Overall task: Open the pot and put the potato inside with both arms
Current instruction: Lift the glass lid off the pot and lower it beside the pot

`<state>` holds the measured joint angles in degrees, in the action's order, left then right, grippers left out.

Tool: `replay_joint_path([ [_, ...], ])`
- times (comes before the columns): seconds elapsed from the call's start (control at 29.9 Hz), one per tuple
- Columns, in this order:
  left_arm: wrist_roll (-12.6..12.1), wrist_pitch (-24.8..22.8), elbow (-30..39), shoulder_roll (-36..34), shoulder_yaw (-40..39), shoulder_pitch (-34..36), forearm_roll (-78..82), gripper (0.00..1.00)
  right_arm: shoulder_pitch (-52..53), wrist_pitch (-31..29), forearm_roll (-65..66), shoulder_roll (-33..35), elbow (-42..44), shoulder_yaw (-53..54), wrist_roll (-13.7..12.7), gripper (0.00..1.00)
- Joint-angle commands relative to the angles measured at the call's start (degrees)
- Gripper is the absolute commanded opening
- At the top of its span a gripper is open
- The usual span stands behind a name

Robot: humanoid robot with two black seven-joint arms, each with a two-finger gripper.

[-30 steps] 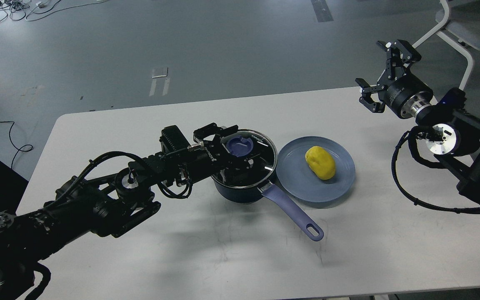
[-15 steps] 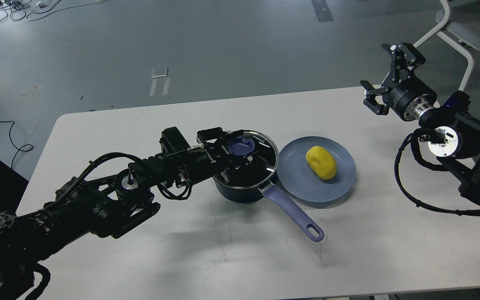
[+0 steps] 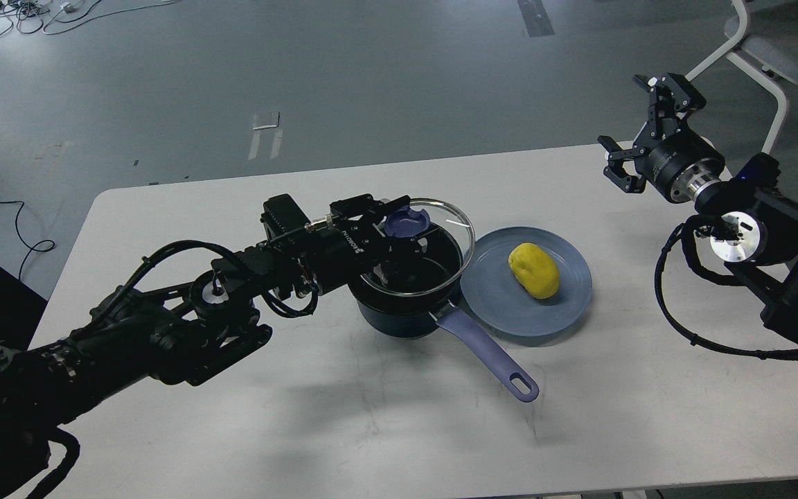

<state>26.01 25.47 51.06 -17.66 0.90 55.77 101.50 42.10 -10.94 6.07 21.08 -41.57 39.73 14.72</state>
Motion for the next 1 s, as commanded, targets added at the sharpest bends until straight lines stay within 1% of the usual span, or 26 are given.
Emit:
replay_joint_path([
  [0.0, -0.1, 0.5, 0.8, -2.2, -0.1, 0.9, 0.0, 0.50, 0.2, 1.0, 0.0, -0.1, 0.0, 0.0, 0.0, 1.00],
  [0.1, -0.2, 2.5, 0.6, -5.1, 0.0, 1.8, 0.0, 0.49, 0.3, 1.1, 0.0, -0.1, 0.0, 0.1, 0.0, 1.00],
  [0.23, -0.7, 2.5, -0.2, -8.2, 0.0, 1.4, -0.1, 0.46, 0.3, 1.1, 0.0, -0.1, 0.0, 0.1, 0.0, 1.00],
  [0.37, -0.6, 2.5, -0.2, -12.8, -0.1, -0.8, -0.1, 0.45, 0.0, 1.3, 0.0, -0.2, 0.0, 0.0, 0.1, 1.00],
  [0.5, -0.4, 2.5, -0.2, -15.8, -0.5, -2.5, -0.2, 0.45, -0.2, 1.9, 0.0, -0.2, 0.0, 0.0, 0.1, 1.00],
  [0.63, -0.6, 2.5, -0.6, -16.8, -0.7, -5.5, -0.2, 0.45, -0.2, 2.1, 0.0, -0.2, 0.0, 0.0, 0.1, 1.00],
  [0.77, -0.6, 2.5, -2.6, -16.6, -1.0, -9.2, -0.4, 0.46, -0.3, 2.1, 0.0, -0.2, 0.0, -0.1, 0.1, 1.00],
  [0.97, -0.5, 2.5, -6.2, -15.0, -0.8, -10.9, -5.1, 0.46, -0.3, 2.1, 0.0, -0.2, 0.0, -0.1, 0.1, 1.00],
])
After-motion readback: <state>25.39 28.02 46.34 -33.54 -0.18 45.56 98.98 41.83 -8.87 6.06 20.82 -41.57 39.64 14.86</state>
